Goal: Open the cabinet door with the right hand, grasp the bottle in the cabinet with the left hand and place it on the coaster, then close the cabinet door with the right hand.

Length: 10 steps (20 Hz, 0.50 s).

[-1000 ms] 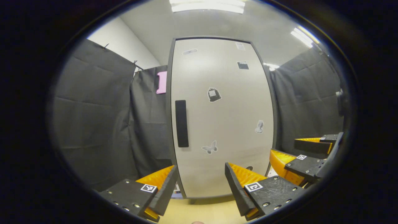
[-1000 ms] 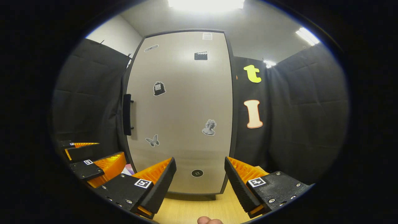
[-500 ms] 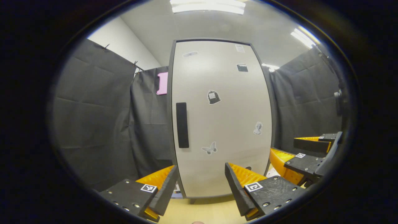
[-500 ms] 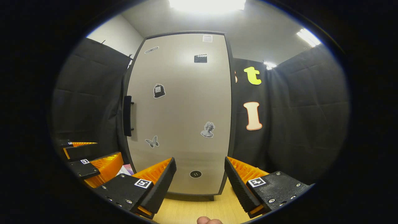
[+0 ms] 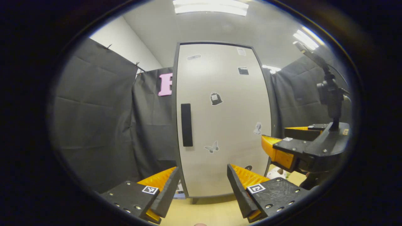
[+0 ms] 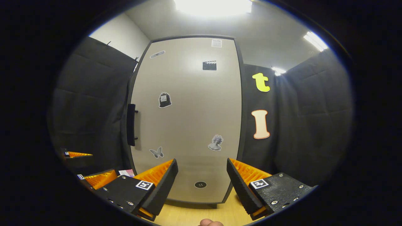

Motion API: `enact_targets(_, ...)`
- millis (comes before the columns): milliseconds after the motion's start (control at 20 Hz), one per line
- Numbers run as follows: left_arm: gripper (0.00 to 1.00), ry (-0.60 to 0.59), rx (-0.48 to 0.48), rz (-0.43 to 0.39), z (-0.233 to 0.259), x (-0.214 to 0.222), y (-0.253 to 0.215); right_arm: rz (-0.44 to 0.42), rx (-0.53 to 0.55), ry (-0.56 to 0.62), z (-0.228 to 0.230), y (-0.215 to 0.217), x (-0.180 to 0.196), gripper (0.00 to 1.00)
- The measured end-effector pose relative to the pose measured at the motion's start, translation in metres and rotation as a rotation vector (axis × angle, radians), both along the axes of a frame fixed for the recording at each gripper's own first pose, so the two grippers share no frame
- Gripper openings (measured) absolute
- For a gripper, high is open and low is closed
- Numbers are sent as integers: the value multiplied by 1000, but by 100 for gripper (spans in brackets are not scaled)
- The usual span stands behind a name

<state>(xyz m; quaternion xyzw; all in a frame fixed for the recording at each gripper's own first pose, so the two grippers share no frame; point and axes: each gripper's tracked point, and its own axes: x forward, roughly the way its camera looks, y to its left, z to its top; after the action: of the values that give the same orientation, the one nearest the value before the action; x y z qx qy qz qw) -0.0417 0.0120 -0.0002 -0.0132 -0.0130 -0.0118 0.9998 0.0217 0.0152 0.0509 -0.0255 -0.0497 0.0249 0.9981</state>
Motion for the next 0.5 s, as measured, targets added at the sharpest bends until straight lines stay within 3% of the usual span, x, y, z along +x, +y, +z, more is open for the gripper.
enact_targets(100,86,5,3,15,-4,-11,9,28,-7,-4,5,12,8,96)
enact_targets(150,91,13,6,26,-8,-18,16,43,-11,-8,7,19,12,96)
enact_targets(200,87,23,7,38,-14,-23,24,66,-13,-14,11,29,16,96)
enact_targets(500,86,79,8,146,-37,-54,73,179,-35,-60,37,96,38,96)
